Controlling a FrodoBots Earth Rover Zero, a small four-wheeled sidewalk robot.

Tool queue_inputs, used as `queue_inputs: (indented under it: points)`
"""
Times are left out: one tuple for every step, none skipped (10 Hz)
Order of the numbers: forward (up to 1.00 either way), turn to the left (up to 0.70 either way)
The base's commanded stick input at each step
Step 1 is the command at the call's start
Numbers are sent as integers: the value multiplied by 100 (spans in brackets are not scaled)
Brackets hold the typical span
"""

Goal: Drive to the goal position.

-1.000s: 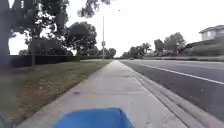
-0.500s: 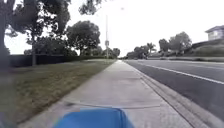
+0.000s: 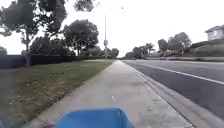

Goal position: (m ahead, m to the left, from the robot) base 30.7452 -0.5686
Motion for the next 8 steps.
queue_inputs:
  points:
    - [100,0]
    - [100,0]
    - [100,0]
    - [100,0]
    - [100,0]
    - [100,0]
    - [100,0]
    - [100,0]
